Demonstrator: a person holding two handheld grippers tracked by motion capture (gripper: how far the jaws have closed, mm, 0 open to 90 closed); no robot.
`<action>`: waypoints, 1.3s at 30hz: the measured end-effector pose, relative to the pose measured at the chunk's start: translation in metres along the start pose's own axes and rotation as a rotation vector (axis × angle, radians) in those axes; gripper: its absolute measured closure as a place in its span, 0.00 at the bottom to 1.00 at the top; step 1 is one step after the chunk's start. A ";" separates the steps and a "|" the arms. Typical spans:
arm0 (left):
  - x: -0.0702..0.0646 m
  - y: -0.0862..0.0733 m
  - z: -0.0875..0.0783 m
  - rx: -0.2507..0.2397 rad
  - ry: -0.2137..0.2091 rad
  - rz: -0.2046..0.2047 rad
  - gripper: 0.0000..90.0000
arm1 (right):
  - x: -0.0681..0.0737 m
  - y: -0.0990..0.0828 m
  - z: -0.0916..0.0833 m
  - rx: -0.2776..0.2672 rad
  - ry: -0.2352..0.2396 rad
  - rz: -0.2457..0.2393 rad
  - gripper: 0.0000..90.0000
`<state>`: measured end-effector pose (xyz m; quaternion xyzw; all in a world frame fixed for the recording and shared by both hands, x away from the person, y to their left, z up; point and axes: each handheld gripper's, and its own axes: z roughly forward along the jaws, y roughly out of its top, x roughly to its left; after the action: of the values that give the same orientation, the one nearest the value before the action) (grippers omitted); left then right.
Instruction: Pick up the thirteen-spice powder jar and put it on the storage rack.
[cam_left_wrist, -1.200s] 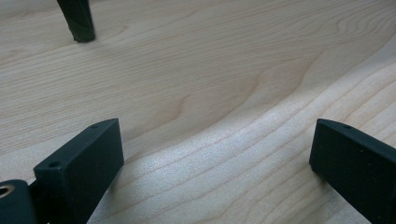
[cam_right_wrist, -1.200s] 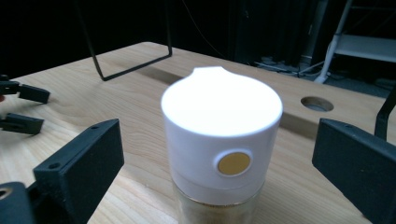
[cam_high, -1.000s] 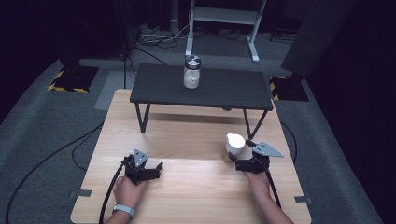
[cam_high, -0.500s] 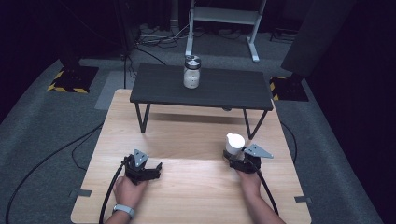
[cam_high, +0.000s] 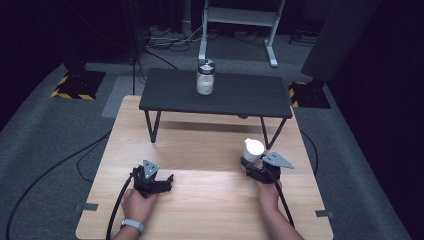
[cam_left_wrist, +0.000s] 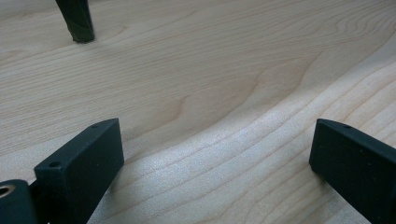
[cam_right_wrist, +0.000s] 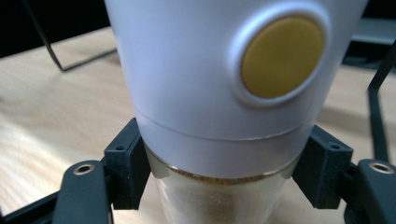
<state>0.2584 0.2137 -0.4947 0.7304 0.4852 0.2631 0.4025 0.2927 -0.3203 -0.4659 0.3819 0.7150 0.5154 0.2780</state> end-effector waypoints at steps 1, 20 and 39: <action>0.000 0.000 0.000 0.000 0.000 0.000 0.03 | 0.002 0.004 -0.002 -0.015 -0.007 -0.002 0.33; 0.000 0.000 0.000 0.001 0.002 0.001 0.03 | 0.029 0.117 -0.015 -0.098 -0.103 -0.012 0.33; 0.000 0.001 0.000 0.002 0.001 0.003 0.03 | 0.023 0.207 0.044 -0.108 -0.201 0.022 0.33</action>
<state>0.2592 0.2135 -0.4943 0.7314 0.4846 0.2633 0.4011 0.3685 -0.2409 -0.2834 0.4238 0.6504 0.5154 0.3629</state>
